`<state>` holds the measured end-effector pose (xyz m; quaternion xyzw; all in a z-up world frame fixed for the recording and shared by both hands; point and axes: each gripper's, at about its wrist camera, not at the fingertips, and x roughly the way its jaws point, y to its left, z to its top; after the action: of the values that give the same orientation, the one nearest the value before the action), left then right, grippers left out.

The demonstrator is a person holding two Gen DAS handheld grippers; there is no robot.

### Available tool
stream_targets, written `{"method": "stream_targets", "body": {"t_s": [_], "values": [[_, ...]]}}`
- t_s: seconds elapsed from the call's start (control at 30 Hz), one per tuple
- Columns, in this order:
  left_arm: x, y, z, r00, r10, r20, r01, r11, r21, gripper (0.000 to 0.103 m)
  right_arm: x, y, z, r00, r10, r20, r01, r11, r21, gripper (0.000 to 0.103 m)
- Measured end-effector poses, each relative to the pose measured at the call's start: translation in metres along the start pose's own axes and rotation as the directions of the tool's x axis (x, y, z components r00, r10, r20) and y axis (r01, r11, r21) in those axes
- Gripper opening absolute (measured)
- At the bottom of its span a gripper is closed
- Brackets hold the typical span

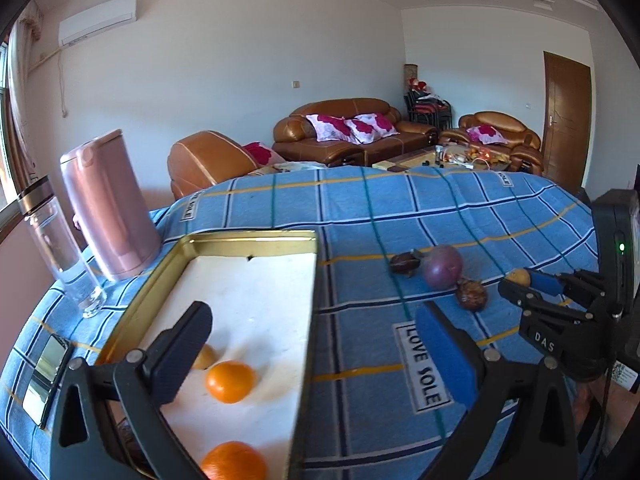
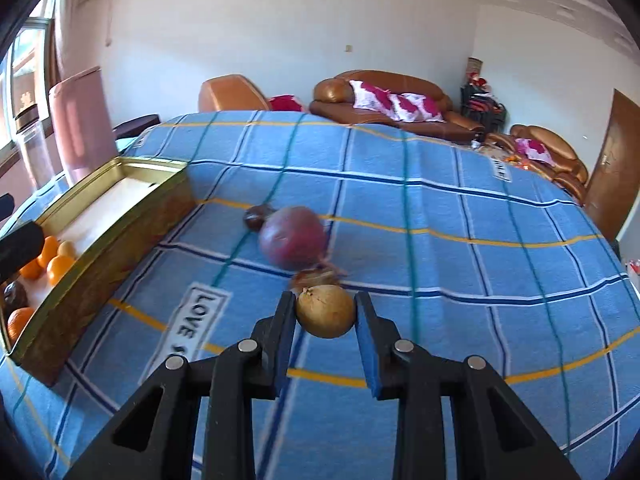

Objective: Organize fruits
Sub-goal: 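Grasp a small tan round fruit with the right gripper while the left gripper approaches a purple fruit, then grasp the purple round fruit with the left gripper while the right gripper holds the tan fruit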

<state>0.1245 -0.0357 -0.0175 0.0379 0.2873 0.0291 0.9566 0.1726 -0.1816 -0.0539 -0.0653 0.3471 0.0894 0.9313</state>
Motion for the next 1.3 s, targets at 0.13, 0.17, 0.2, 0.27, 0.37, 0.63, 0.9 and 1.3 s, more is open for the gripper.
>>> {"method": "stream_targets", "body": {"t_s": [0.13,0.17,0.2,0.27,0.37,0.63,0.9,1.3], "values": [[0.028,-0.038,0.015,0.998,-0.029,-0.053,0.03,0.999,0.013,0.103,0.008,-0.045,0.009,0.995,-0.094,0.022,0.092,0.993,0.07,0.031],[0.037,-0.047,0.019,0.996,-0.042,-0.073,0.043,0.999,0.013,0.103,0.01,-0.054,0.011,0.995,-0.098,0.021,0.095,0.991,0.092,0.031],[0.046,-0.055,0.021,0.995,-0.054,-0.087,0.056,0.998,0.011,0.103,0.012,-0.063,0.011,0.994,-0.105,0.023,0.102,0.989,0.111,0.031],[0.065,-0.07,0.025,0.991,-0.061,-0.118,0.062,0.998,0.004,0.103,0.016,-0.074,0.013,0.992,-0.122,0.024,0.118,0.984,0.133,0.031],[0.093,-0.085,0.029,0.98,-0.089,-0.176,0.086,0.996,-0.025,0.102,0.022,-0.084,0.011,0.992,-0.123,0.02,0.119,0.981,0.153,0.031],[0.137,-0.101,0.031,0.959,-0.145,-0.242,0.133,0.989,-0.065,0.093,0.024,-0.095,0.009,0.995,-0.1,0.023,0.094,0.978,0.185,0.032],[0.157,-0.101,0.032,0.942,-0.184,-0.28,0.162,0.982,-0.1,0.082,0.028,-0.087,0.01,0.996,-0.083,0.009,0.081,0.986,0.142,0.032],[0.158,-0.112,0.026,0.927,-0.237,-0.292,0.232,0.971,-0.053,0.053,0.028,-0.083,0.009,0.996,-0.085,0.012,0.083,0.988,0.131,0.032]]}}
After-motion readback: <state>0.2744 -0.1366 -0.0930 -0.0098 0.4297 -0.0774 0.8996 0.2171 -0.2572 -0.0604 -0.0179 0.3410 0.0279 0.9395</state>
